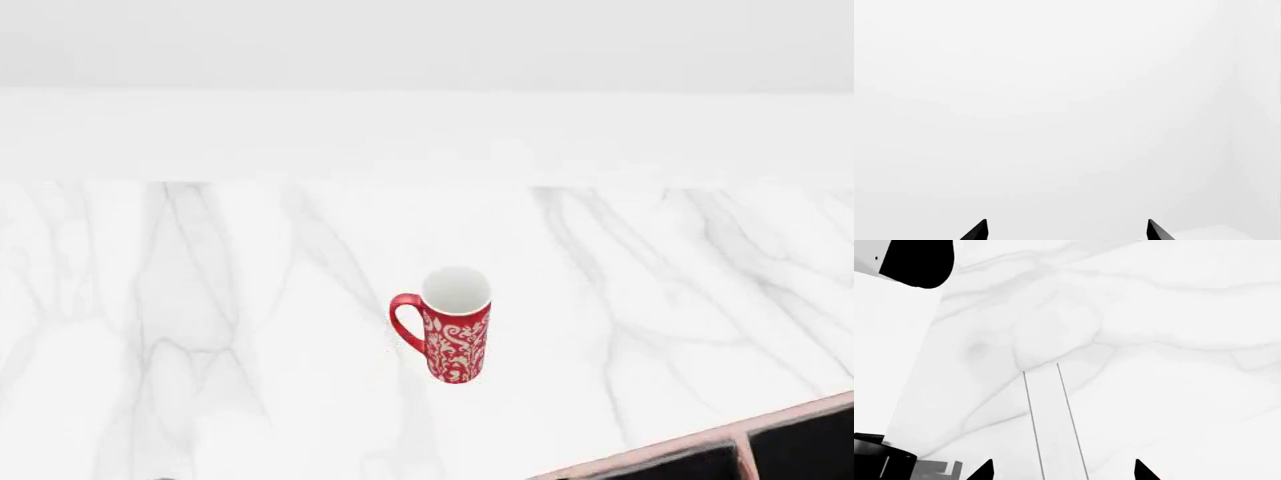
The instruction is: Pick up the book and place it in the right compartment of the caddy.
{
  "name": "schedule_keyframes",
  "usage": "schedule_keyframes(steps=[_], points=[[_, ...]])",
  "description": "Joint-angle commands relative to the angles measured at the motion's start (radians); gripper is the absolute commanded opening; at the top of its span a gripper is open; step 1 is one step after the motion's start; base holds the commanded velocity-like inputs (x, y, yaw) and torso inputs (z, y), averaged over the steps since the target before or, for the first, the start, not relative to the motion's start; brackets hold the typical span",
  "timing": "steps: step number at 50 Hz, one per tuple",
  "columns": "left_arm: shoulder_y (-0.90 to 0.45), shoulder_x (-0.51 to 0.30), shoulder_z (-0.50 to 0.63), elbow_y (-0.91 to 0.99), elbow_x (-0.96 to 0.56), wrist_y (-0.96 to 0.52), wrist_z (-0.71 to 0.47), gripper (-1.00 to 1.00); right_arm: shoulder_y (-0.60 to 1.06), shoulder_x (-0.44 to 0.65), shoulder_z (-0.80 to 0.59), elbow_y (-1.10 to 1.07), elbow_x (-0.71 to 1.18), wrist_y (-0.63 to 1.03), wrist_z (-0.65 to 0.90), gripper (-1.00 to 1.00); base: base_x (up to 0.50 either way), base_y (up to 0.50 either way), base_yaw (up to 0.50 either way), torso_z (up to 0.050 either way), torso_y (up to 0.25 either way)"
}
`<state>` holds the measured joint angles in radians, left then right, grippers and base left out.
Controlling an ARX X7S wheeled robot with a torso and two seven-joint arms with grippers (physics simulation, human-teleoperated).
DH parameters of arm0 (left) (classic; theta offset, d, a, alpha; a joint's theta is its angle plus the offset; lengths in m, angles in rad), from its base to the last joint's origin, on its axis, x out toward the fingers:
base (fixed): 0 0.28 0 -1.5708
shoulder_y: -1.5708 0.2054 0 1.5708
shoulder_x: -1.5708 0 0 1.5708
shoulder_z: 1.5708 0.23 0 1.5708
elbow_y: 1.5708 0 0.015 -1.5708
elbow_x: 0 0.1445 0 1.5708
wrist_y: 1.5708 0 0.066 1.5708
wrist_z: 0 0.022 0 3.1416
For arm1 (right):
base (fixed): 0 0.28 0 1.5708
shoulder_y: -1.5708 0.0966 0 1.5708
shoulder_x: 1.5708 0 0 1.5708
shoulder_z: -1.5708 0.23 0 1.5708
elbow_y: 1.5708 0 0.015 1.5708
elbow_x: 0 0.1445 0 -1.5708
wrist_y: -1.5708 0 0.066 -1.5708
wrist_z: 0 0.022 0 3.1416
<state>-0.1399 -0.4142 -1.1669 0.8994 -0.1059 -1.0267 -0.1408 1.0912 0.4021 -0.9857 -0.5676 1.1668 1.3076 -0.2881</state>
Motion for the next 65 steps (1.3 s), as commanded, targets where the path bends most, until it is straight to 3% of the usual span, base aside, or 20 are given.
schedule_keyframes(steps=[1, 65], points=[[0.004, 0.005, -0.002, -0.002, 0.0, 0.007, 0.0, 1.0, -0.043, 0.011, -0.089, 0.046, -0.113, -0.079, -0.088, 1.0, 0.0, 0.0, 0.0, 0.0, 0.0], [0.024, 0.025, -0.013, -0.011, 0.0, 0.035, 0.006, 1.0, -0.152, 0.003, -0.298, 0.265, -0.301, -0.257, -0.227, 1.0, 0.0, 0.0, 0.0, 0.0, 0.0]])
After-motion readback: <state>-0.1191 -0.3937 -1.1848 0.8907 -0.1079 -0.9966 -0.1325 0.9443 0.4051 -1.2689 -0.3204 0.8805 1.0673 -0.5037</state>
